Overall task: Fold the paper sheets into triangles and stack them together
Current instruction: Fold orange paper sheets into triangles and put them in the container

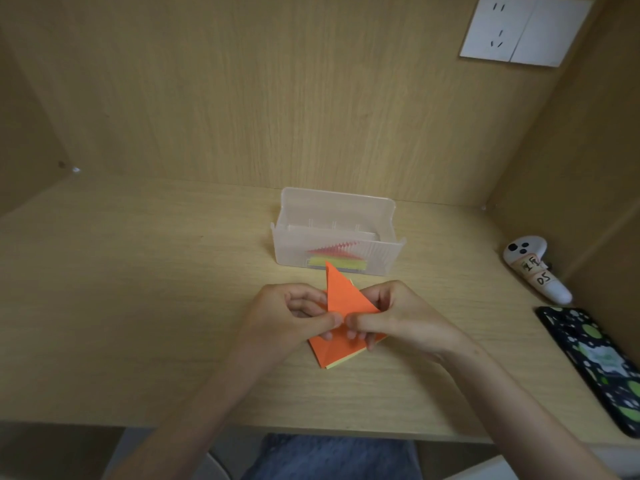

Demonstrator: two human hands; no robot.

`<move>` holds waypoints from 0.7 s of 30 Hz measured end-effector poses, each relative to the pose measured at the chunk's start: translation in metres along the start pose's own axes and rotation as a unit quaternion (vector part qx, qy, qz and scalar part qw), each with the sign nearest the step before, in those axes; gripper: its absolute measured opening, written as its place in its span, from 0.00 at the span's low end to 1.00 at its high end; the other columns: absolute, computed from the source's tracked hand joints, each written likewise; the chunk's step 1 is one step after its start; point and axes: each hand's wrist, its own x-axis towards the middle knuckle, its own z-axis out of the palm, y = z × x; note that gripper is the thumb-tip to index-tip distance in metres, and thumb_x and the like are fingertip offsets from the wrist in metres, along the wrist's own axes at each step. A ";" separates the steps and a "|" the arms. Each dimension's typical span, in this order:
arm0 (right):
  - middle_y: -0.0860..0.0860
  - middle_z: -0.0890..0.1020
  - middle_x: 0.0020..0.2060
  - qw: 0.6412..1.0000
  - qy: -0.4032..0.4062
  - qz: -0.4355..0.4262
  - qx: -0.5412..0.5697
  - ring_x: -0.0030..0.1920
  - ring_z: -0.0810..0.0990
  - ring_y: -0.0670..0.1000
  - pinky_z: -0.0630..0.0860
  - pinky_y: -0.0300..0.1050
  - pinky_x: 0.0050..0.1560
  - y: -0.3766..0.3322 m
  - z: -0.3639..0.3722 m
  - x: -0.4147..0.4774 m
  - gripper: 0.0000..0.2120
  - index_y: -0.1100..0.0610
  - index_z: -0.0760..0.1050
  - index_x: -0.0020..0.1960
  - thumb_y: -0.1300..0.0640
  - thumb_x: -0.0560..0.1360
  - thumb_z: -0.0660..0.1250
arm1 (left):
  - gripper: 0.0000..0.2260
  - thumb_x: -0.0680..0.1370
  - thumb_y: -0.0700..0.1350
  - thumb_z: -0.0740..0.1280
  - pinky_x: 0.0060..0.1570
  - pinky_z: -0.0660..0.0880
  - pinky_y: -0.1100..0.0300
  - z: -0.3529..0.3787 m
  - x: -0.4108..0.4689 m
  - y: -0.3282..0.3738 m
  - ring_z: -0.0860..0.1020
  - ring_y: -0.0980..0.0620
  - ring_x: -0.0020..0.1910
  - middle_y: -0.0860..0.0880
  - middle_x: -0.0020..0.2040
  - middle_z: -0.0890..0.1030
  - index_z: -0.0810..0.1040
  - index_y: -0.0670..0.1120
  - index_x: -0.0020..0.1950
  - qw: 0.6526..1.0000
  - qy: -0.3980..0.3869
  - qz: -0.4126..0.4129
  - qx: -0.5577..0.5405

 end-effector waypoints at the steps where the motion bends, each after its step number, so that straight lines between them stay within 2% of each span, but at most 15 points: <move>1: 0.52 0.82 0.31 1.000 0.002 0.001 -0.001 0.31 0.77 0.49 0.75 0.38 0.30 0.001 0.000 0.000 0.04 0.63 0.79 0.38 0.67 0.71 0.68 | 0.09 0.67 0.35 0.75 0.34 0.76 0.69 0.000 0.000 0.000 0.81 0.57 0.27 0.51 0.28 0.82 0.80 0.47 0.36 1.000 0.002 0.002 0.001; 4: 0.52 0.81 0.30 1.000 0.014 0.004 -0.004 0.31 0.77 0.50 0.75 0.38 0.30 0.002 -0.003 0.000 0.07 0.62 0.79 0.37 0.69 0.72 0.67 | 0.08 0.66 0.36 0.76 0.35 0.77 0.69 -0.001 0.002 0.000 0.81 0.57 0.28 0.51 0.28 0.82 0.80 0.46 0.37 1.000 0.007 0.005 0.010; 9: 0.52 0.80 0.29 1.000 0.003 0.004 0.011 0.27 0.76 0.45 0.74 0.36 0.29 0.001 -0.010 -0.004 0.09 0.63 0.77 0.36 0.70 0.73 0.65 | 0.07 0.67 0.36 0.76 0.34 0.75 0.70 -0.002 0.002 0.001 0.81 0.58 0.28 0.52 0.28 0.82 0.81 0.45 0.39 1.000 0.005 0.001 0.020; 13: 0.51 0.81 0.29 1.000 0.006 0.005 0.013 0.27 0.76 0.46 0.75 0.37 0.29 0.003 -0.011 -0.004 0.07 0.65 0.77 0.37 0.70 0.73 0.66 | 0.07 0.67 0.38 0.76 0.35 0.76 0.70 -0.003 0.003 0.002 0.81 0.58 0.29 0.52 0.29 0.83 0.81 0.46 0.40 1.000 0.004 -0.001 0.025; 21: 0.53 0.80 0.28 0.999 0.029 0.003 0.034 0.27 0.76 0.48 0.75 0.38 0.29 0.006 -0.020 -0.008 0.10 0.61 0.79 0.35 0.70 0.73 0.66 | 0.07 0.66 0.37 0.76 0.34 0.75 0.71 -0.006 0.006 0.000 0.81 0.58 0.28 0.52 0.28 0.82 0.80 0.43 0.41 1.000 0.005 -0.015 0.018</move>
